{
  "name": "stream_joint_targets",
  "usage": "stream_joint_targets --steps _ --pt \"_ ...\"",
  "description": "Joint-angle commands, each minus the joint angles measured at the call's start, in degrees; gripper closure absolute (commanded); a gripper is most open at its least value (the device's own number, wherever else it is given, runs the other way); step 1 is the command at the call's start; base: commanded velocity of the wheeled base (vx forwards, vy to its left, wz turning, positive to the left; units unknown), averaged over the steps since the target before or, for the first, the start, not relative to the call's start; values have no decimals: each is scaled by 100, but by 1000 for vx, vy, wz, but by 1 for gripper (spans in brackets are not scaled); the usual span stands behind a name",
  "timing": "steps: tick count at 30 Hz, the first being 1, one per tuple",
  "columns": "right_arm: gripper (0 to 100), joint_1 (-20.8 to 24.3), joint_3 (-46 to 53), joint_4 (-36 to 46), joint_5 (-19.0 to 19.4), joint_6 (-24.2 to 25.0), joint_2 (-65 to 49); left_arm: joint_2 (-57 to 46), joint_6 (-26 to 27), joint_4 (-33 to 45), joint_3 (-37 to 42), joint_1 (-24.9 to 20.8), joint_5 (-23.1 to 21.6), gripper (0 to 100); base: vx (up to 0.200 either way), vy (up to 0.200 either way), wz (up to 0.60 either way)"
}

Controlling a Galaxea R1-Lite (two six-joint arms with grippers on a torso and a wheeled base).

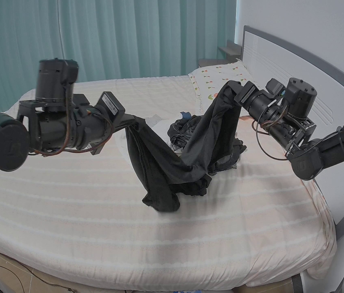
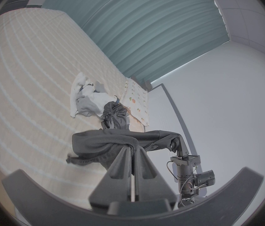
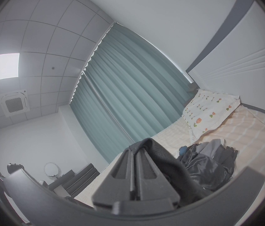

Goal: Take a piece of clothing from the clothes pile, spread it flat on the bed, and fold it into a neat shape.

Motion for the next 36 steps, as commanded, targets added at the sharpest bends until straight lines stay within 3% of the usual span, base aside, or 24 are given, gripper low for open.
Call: stream_joint_targets --steps 1,7,13,19,25,31,36 --pt "100 8 593 -110 40 51 -216 -528 4 -32 536 55 -72 100 0 0 0" --pt "100 131 1718 -1024 163 51 189 -185 -31 -261 1125 161 -89 100 0 0 0" --pt "100 149 2272 -1200 189 51 285 -53 -66 -1078 2004 178 -449 100 0 0 0" --pt "100 193 2342 -1613 154 51 531 272 -655 -1843 2197 187 -529 100 0 0 0" --pt "100 211 2685 -2017 110 60 734 369 -682 -1869 2355 169 -555 100 0 0 0" --pt "100 237 2913 -2589 -276 -10 997 404 -717 -1860 2408 204 -555 100 0 0 0" --pt "100 202 2940 -2562 -268 -10 989 413 -717 -1869 2496 161 -546 100 -200 0 0"
